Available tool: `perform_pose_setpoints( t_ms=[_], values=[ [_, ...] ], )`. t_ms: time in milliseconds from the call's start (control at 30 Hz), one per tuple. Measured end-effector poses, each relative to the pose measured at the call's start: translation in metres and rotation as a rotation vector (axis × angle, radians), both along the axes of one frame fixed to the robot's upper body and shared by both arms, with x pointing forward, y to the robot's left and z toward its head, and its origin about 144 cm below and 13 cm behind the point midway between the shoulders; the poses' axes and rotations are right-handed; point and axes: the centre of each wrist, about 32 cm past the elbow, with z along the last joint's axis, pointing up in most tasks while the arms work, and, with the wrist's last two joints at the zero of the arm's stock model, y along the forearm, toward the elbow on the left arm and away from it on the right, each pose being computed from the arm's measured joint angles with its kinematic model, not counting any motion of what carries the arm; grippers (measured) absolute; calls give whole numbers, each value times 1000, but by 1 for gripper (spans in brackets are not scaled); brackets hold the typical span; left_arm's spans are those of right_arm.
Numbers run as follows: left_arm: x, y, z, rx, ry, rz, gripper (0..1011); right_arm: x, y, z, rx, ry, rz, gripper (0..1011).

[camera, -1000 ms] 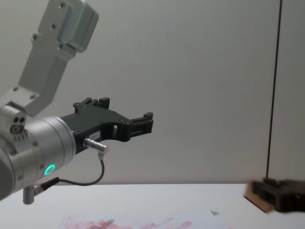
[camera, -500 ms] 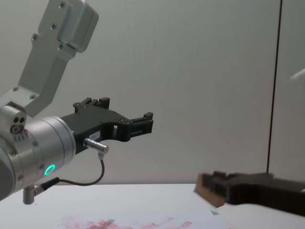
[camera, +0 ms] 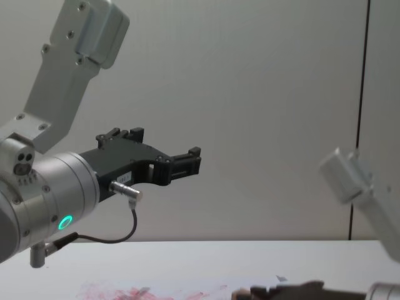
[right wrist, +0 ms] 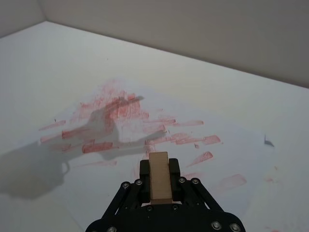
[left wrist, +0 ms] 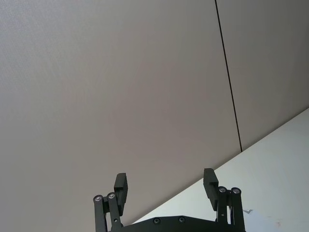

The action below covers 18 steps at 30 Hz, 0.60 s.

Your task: Use the one hand to pick up the stamp and affix it onto the A4 paper.

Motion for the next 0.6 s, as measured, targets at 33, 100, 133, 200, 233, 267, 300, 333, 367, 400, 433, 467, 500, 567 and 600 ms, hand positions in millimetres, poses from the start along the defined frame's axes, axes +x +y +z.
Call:
perform_pose_setpoints(
  t_ms=[33,100,133,200,233,267,300,333,367,400,433,467,500,567,600],
  values=[
    [0,0,0,0,0,0,1001,0,1,-2,-6,5,2,216],
    [0,0,0,0,0,0,1002,0,2,-6,-22,12,9,217],
    [0,0,0,0,0,0,1001,0,3,-7,-27,16,12,216],
    [0,0,0,0,0,0,1001,-1,4,-11,-39,22,17,214],
    [0,0,0,0,0,0,1001,-1,5,-11,-41,22,18,216],
    [0,0,0,0,0,0,1001,-1,5,-12,-44,22,19,214],
    [0,0,0,0,0,0,1001,-1,5,-13,-45,22,20,214],
    [0,0,0,0,0,0,1001,-1,6,-14,-50,21,21,216],
    [0,0,0,0,0,0,1002,-1,6,-14,-53,21,22,216],
    [0,0,0,0,0,0,1001,0,6,-15,-57,21,23,216],
    [0,0,0,0,0,0,1001,0,6,-16,-59,21,24,214],
    [0,0,0,0,0,0,1001,0,6,-16,-61,22,24,214],
    [0,0,0,0,0,0,1001,-1,6,-17,-63,22,24,216],
    [0,0,0,0,0,0,1001,-1,6,-18,-67,22,24,216],
    [0,0,0,0,0,0,1002,-1,6,-18,-68,22,23,216]
  ],
)
